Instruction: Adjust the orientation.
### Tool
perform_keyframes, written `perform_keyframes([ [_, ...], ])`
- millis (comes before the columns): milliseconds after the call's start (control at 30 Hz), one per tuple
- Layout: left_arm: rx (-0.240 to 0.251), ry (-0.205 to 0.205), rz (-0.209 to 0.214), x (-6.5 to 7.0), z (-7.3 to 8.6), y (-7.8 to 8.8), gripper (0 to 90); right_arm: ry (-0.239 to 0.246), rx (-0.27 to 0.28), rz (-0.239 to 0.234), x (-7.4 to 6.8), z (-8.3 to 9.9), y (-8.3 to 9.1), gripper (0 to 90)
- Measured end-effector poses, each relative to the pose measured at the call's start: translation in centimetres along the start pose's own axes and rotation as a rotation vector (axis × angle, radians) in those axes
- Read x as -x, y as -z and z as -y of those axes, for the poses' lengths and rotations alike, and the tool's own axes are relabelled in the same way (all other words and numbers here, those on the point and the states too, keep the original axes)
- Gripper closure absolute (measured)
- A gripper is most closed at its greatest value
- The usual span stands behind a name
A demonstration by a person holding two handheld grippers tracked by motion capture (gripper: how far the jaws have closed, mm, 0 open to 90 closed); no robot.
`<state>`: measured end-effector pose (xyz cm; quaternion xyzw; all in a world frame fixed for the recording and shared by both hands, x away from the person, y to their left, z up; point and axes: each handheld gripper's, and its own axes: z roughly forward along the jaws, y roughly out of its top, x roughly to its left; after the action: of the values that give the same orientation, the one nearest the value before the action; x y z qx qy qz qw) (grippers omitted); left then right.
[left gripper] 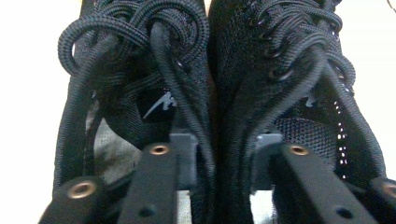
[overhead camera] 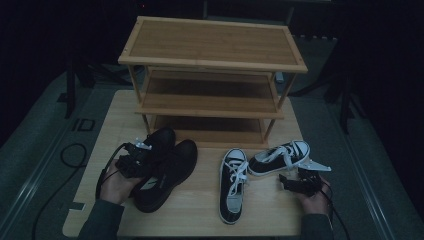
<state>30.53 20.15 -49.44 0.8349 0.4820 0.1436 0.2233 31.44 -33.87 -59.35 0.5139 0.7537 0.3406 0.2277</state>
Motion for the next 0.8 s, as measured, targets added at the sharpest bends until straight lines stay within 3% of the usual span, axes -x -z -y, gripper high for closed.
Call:
perform_keyframes([
  [167,0.005,-0.012,-0.011,0.01,0.03,0.06,82.8,0.0,0.0,0.0,0.0,0.0,0.0,13.7],
  [800,0.031,0.012,-0.001,0.05,0.08,0.37,84.6,0.0,0.0,0.0,0.0,0.0,0.0,13.7],
])
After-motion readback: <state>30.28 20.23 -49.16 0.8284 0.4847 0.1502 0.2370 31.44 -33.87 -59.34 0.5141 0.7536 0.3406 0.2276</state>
